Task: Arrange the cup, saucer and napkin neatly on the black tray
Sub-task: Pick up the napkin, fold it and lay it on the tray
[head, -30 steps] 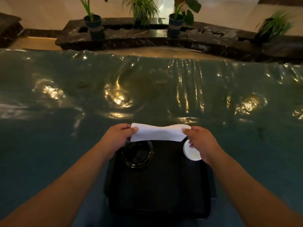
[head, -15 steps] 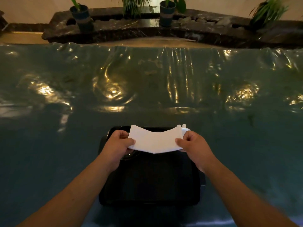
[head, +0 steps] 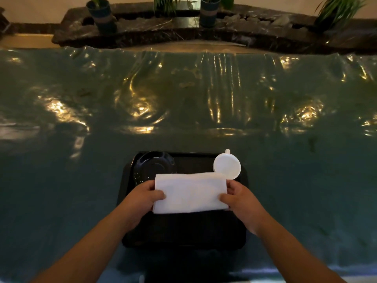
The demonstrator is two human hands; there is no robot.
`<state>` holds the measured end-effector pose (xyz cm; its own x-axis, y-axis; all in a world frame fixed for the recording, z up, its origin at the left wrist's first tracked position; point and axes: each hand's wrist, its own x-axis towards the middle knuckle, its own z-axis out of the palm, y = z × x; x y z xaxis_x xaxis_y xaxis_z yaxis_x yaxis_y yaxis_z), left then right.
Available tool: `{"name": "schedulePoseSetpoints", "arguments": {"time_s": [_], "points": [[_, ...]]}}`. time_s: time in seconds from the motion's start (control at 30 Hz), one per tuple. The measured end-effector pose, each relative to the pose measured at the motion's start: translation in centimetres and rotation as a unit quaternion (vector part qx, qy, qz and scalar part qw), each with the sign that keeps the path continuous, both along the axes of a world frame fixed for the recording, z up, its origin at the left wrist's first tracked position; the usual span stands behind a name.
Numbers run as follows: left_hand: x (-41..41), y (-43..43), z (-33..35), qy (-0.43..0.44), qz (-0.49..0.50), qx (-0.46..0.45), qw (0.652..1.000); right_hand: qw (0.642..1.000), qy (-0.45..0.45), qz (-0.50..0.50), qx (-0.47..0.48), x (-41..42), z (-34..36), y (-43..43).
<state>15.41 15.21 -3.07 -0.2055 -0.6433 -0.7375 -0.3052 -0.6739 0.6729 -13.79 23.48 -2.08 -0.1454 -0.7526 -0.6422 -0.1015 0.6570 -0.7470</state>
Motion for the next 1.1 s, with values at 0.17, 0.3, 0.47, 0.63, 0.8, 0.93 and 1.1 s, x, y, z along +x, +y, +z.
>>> {"name": "schedulePoseSetpoints", "arguments": {"time_s": [0.17,0.3,0.47,0.63,0.8,0.93,1.1], "points": [[1.2,2.9,-2.0,-0.128,-0.069,-0.075,0.987,0.994,0.09,0.035,0.045,1.1,-2.2,1.7],[1.9,3.7,-2.7,-0.234,-0.147,-0.157,0.948,0.967,0.215,0.129,0.043,1.3,-3.2,1.9],[2.1,5.7,-3.0,-0.35,-0.235,-0.391,0.818,0.871,0.416,0.216,-0.146,2.1,-3.2,3.8],[1.1,7.0,-3.7,-0.31,-0.405,-0.49,0.707,0.822,0.399,0.355,-0.197,3.9,-4.4,4.8],[2.0,6.8,-4.6,-0.344,-0.423,-0.423,0.724,0.806,0.408,0.403,-0.144,4.5,-5.2,5.2],[2.5,7.0,-4.9,-0.344,-0.434,-0.414,0.723,0.805,0.412,0.402,-0.143,4.7,-5.5,5.8],[2.9,5.6,-4.0,-0.329,-0.364,-0.449,0.747,0.814,0.42,0.355,-0.185,5.7,-4.8,4.5]]}}
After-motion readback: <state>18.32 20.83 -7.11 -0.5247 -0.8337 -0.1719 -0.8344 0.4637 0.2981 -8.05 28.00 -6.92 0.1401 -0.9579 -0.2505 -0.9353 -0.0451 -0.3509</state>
